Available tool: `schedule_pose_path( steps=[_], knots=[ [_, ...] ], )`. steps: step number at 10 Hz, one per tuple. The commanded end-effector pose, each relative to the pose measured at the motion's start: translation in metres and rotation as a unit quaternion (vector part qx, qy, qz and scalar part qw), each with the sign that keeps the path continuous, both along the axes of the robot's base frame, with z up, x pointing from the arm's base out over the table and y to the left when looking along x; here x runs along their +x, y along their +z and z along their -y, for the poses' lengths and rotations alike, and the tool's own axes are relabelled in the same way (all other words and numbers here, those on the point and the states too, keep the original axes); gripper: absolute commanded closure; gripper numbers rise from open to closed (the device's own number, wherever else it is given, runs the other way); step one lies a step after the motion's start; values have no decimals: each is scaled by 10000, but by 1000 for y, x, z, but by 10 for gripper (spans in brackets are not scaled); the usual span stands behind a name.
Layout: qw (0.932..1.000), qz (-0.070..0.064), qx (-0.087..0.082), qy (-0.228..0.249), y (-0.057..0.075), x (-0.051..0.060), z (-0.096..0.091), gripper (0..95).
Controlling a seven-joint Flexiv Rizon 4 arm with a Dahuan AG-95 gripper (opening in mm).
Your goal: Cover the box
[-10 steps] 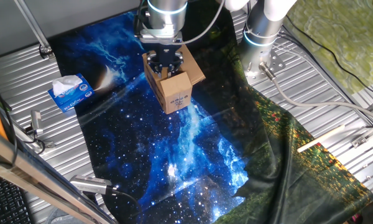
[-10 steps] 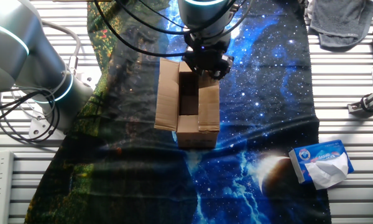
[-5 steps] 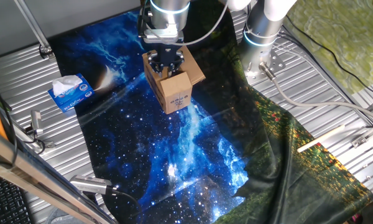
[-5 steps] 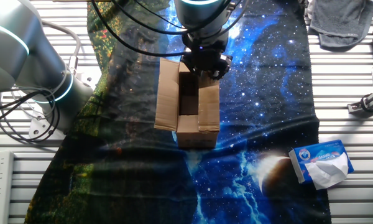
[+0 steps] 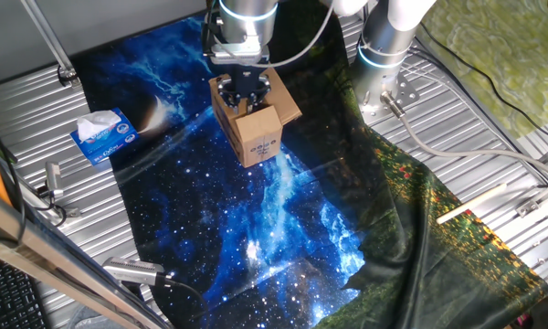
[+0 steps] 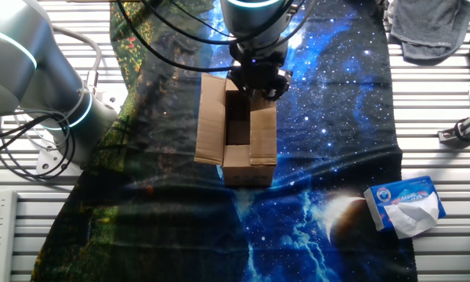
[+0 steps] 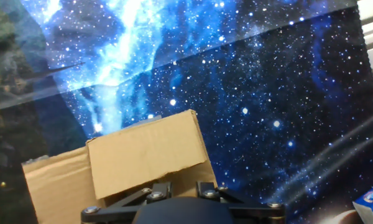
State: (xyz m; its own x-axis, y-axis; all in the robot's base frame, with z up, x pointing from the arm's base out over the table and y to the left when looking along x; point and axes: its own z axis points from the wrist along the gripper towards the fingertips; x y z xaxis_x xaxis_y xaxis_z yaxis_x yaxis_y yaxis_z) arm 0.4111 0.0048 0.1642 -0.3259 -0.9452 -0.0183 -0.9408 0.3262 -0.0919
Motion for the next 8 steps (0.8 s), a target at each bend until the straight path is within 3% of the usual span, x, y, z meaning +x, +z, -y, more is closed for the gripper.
schedule_pose_path(
  steps=[1,6,8],
  knots=[
    [9998,-41,4,-219,0,0,0,760],
    [10000,-46,-36,23,-2,0,1,760],
    [9996,-181,30,197,-2,-1,1,760]
  ],
)
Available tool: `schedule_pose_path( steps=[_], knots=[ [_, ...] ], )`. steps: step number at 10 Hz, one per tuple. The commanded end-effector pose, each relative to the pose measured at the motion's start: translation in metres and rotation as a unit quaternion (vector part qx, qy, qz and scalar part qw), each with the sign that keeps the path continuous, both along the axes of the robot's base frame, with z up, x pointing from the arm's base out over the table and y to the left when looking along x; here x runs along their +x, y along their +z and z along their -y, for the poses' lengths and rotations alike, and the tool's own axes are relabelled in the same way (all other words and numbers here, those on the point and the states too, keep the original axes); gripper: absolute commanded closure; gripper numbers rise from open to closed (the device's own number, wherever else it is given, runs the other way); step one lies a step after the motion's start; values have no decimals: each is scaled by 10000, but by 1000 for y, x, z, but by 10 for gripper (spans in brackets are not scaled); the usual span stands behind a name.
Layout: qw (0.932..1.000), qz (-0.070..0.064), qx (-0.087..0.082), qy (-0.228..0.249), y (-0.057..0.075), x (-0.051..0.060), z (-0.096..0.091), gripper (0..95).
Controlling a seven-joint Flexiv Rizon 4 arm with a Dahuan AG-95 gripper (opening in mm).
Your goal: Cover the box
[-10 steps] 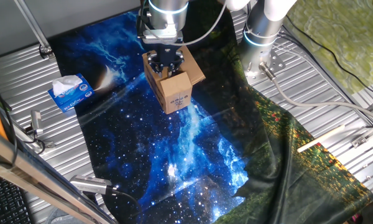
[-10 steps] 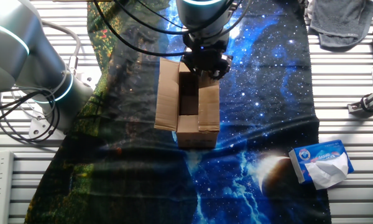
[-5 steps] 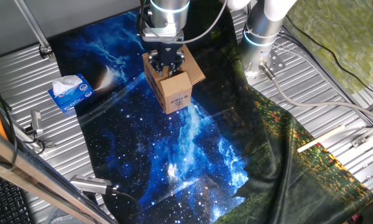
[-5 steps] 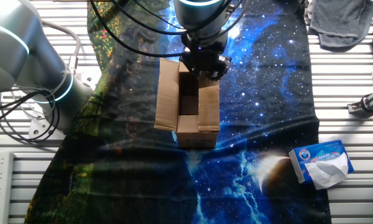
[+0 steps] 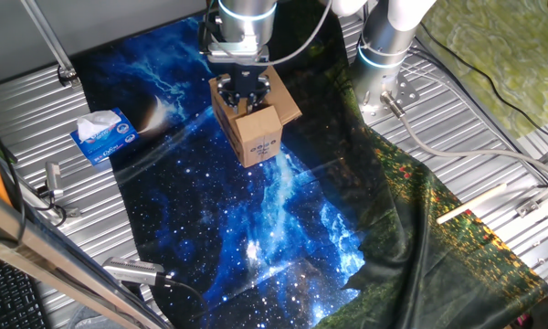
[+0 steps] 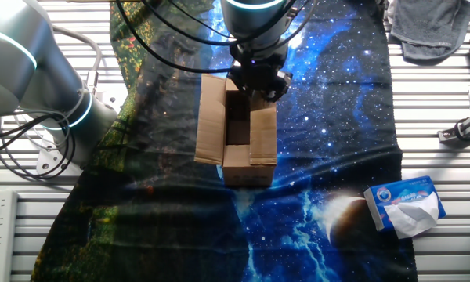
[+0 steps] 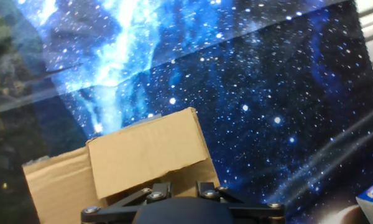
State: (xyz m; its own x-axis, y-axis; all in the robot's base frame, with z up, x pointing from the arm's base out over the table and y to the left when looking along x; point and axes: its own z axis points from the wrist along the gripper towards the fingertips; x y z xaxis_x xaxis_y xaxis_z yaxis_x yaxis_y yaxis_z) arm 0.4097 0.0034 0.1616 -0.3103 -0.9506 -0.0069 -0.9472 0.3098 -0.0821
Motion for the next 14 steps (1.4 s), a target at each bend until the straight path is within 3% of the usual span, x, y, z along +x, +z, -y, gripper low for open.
schedule_pose_path(
  steps=[1,2,3,6,10,14],
  knots=[
    [9992,-335,171,130,0,0,0,760],
    [9980,-526,294,202,0,-1,0,760],
    [9972,-635,290,282,0,-1,0,760],
    [9956,-685,276,583,-1,-1,1,760],
    [9908,-881,310,977,-6,2,2,760],
    [9888,-974,375,1067,-8,3,2,760]
  ],
)
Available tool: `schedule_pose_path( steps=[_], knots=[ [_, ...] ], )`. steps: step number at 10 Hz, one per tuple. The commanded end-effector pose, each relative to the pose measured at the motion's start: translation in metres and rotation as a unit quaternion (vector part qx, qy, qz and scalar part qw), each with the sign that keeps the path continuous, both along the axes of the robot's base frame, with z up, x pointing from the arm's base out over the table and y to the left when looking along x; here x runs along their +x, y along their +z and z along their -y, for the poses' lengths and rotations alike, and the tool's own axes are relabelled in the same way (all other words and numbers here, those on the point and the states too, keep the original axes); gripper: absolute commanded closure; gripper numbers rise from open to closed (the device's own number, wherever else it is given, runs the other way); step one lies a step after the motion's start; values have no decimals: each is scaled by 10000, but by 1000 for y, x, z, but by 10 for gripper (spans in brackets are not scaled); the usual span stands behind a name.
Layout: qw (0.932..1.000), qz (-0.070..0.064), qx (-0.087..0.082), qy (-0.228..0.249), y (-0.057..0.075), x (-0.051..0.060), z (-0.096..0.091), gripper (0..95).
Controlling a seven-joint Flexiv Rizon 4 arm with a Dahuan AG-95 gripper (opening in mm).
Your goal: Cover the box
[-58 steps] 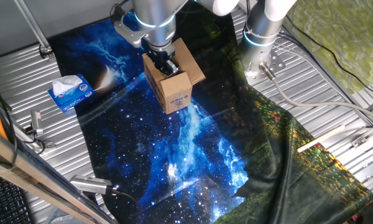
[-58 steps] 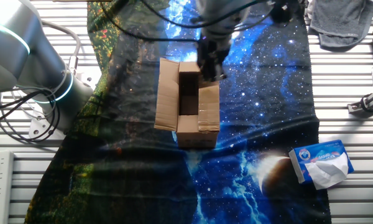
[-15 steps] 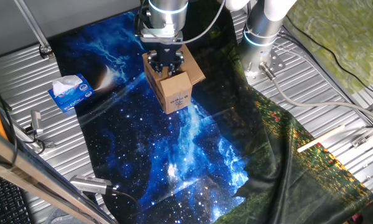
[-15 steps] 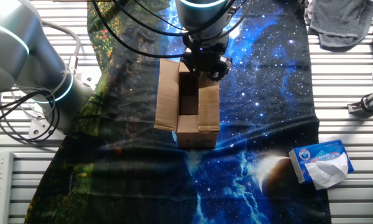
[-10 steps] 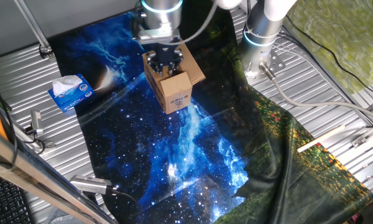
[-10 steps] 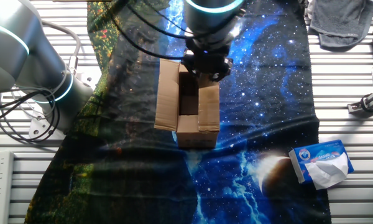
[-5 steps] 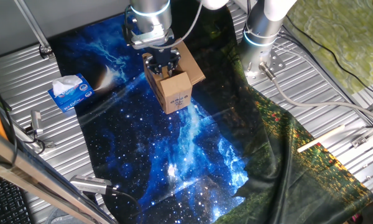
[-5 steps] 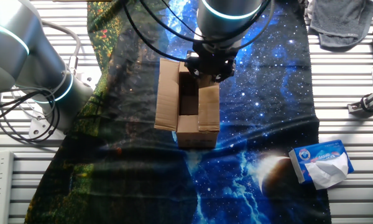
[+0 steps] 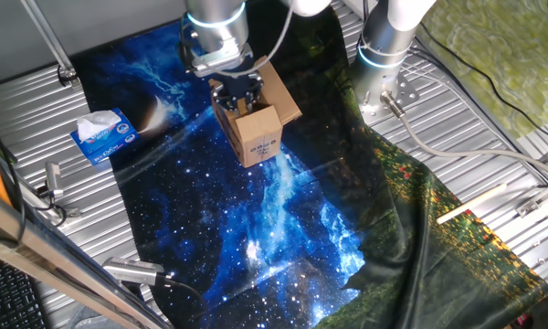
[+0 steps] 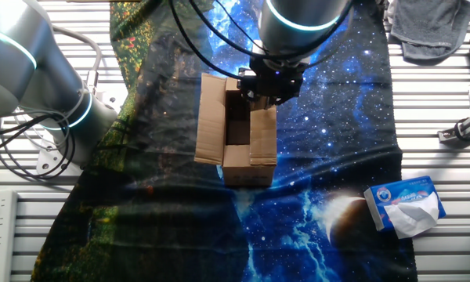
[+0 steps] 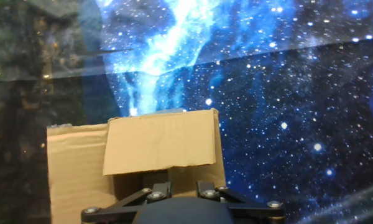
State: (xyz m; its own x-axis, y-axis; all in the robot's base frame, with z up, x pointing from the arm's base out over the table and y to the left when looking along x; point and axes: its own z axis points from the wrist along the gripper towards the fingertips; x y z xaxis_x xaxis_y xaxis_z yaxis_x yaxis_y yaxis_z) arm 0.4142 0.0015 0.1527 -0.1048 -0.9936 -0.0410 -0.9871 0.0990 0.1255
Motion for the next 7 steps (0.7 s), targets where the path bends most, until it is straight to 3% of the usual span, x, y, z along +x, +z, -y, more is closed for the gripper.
schedule_pose_path(
  steps=[1,7],
  knots=[
    [10000,2,-24,8,1,-2,0,760],
    [10000,-2,-27,-75,-1,-1,1,760]
  ],
)
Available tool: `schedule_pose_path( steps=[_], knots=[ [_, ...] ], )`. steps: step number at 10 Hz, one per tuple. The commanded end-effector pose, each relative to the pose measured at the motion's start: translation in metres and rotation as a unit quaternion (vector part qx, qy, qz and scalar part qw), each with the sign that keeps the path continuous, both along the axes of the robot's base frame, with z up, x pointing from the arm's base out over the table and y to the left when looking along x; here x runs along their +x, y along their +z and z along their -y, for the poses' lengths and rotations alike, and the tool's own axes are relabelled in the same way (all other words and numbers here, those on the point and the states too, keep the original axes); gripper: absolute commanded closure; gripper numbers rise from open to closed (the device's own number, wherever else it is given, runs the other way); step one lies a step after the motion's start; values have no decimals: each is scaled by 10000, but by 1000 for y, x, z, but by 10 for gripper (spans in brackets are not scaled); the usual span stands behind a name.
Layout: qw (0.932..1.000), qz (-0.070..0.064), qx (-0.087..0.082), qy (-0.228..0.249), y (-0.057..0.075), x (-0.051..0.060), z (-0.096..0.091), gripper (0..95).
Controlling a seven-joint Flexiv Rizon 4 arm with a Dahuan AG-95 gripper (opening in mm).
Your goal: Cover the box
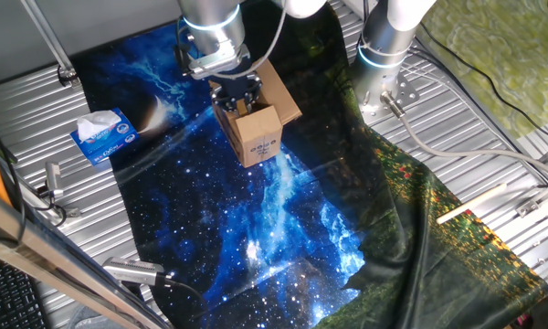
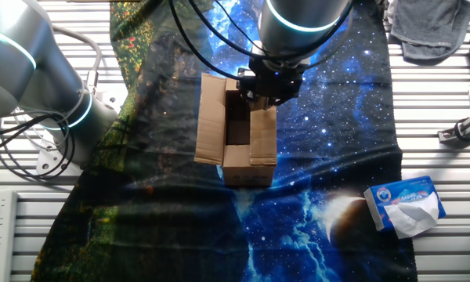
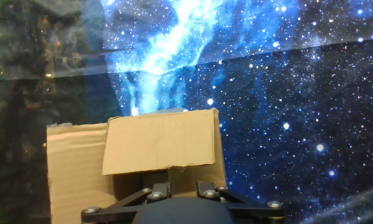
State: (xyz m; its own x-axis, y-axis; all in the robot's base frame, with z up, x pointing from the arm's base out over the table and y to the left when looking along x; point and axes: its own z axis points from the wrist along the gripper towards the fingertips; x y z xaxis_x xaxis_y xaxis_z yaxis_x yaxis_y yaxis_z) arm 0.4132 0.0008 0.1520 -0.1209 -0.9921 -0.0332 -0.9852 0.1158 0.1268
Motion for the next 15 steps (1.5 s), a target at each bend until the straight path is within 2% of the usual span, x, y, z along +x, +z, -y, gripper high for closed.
schedule_pose_path(
  steps=[1,3,4,11,15],
  knots=[
    [10000,-19,7,6,0,0,0,760],
    [9999,-98,19,-15,0,0,0,760],
    [9997,-219,114,-26,0,0,0,760],
    [9984,-564,81,5,0,0,0,760],
    [9979,-600,59,-245,0,0,0,760]
  ],
)
